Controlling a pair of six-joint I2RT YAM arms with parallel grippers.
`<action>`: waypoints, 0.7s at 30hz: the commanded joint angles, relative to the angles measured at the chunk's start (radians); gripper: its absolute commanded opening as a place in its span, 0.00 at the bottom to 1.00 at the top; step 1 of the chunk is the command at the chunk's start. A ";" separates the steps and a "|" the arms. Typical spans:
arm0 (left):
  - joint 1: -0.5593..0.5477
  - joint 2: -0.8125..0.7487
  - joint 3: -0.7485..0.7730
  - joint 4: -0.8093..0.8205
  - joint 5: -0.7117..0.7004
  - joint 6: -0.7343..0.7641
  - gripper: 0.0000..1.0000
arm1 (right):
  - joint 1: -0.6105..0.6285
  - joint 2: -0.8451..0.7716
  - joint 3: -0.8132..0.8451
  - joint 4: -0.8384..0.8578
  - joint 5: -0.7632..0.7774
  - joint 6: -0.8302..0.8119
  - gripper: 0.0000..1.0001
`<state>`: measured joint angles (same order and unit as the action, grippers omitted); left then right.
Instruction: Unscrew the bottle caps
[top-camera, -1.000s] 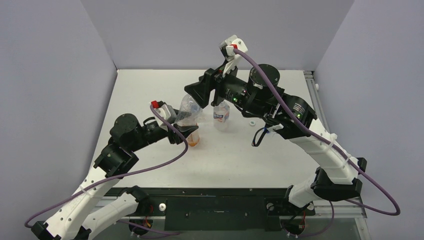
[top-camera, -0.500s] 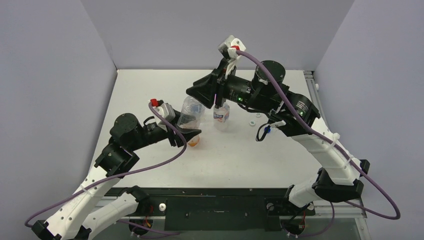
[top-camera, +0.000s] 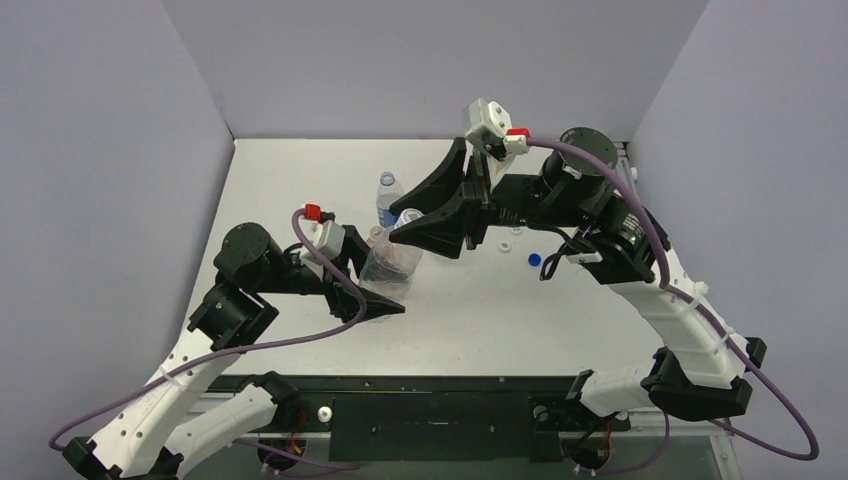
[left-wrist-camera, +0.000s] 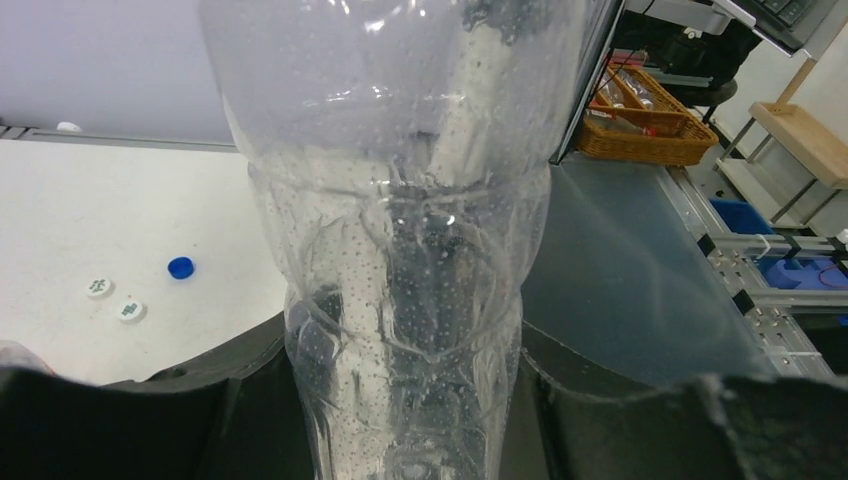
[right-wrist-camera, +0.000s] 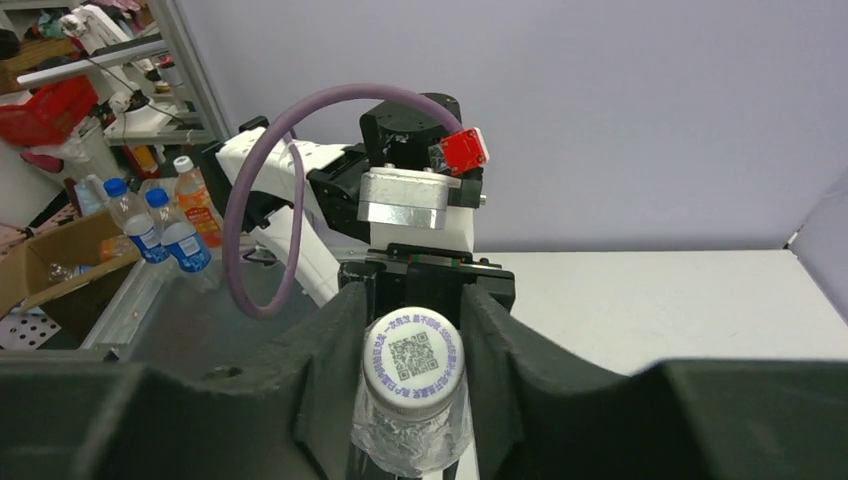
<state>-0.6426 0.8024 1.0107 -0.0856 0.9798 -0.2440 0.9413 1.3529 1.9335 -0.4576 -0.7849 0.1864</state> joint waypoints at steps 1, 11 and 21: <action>0.003 -0.009 0.047 0.036 -0.041 0.036 0.00 | -0.004 -0.045 -0.014 0.015 0.243 0.003 0.56; -0.001 -0.006 0.001 -0.018 -0.545 0.339 0.00 | 0.159 0.035 0.116 -0.107 0.953 0.034 0.82; -0.008 -0.015 -0.018 -0.032 -0.628 0.373 0.00 | 0.170 0.144 0.212 -0.158 0.978 0.078 0.68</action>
<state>-0.6430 0.7998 0.9989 -0.1249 0.4080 0.0978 1.1076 1.4982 2.1376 -0.6220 0.1612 0.2371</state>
